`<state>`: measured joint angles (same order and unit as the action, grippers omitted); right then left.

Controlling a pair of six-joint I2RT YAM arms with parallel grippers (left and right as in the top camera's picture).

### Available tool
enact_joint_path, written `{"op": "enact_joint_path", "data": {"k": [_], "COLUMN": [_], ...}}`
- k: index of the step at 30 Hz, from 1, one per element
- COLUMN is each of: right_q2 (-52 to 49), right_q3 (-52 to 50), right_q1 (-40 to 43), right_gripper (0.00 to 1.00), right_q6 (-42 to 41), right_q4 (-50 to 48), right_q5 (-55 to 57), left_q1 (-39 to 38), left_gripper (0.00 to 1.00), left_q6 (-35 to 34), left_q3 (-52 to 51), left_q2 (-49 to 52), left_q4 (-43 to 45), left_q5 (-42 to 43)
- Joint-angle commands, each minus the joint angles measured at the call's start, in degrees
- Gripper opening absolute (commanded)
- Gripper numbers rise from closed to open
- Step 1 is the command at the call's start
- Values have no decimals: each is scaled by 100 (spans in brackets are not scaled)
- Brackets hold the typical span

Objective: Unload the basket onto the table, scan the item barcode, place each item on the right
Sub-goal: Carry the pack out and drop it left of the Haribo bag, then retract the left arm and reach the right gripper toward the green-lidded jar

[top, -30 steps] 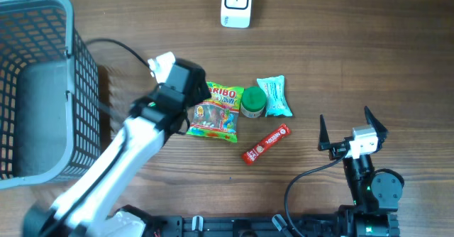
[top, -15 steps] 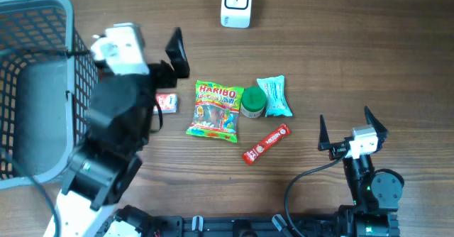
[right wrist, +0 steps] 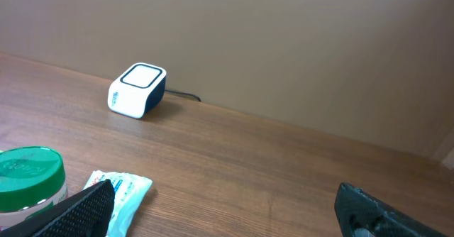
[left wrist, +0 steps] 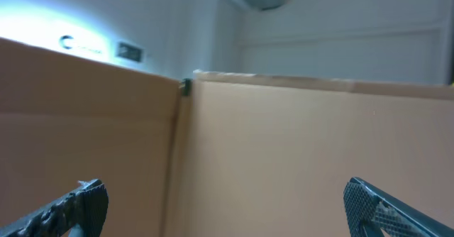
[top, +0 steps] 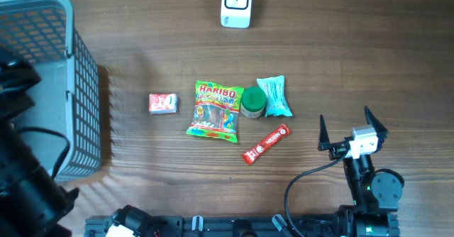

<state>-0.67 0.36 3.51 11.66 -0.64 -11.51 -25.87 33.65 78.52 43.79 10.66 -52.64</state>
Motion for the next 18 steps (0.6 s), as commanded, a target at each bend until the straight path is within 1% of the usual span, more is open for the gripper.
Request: {"op": "enact_joint_path", "data": {"k": [1,3,5,6,7,8,9,10,11,12,13,14,15,16,18], "right_q2": [39,39,39,39,39,39,39,39,39,39,39,39,39,39,-22], "right_q3": [-7,-7,-7,-7,-4,17,68,105,107,107,107,107,107,127,317], "right_q1": [-24,-24,-24,-24,-24,-24,-24,-24,-24,-24,-24,-24,-24,-24,-22], "right_gripper": [100,100,100,100,100,100,100,100,100,100,100,100,100,100,99], "right_q6": [28,-181,-584,-1279,-1836,-3018,-4310,-5532,-6413,-6990,-7302,-8109,-8282,-7962,-7499], "right_q4": [-31,-627,-1462,-2286,-2638,-3060,-3198,-3211,-3204,-3038,-2656,-2260,-2208,-2286,-1803], "right_q5": [-31,-608,-1467,-1930,-1937,-1869,-1961,-2352,-2927,-3475,-3567,-3519,-3560,-3742,-3797], "left_q1": [22,22,22,22,20,22,22,26,26,26,24,26,26,26,26], "left_gripper": [100,100,100,100,100,100,100,100,100,100,100,100,100,100,100], "left_q6": [70,-321,-640,-767,-804,-798,-798,-782,-702,-691,-691,-691,-693,-693,-691], "left_q3": [122,122,122,120,120,122,122,122,120,122,122,120,122,120,120], "left_q2": [-332,-673,-1139,-1438,-1622,-1753,-1823,-1836,-1829,-1770,-1665,-1578,-1484,-1425,-1311], "left_q4": [-350,-1010,-1976,-2485,-2684,-2747,-2732,-2653,-2494,-2208,-1790,-1611,-1596,-1622,-1722], "left_q5": [-570,-345,144,459,529,487,354,308,341,426,422,424,426,420,422]}}
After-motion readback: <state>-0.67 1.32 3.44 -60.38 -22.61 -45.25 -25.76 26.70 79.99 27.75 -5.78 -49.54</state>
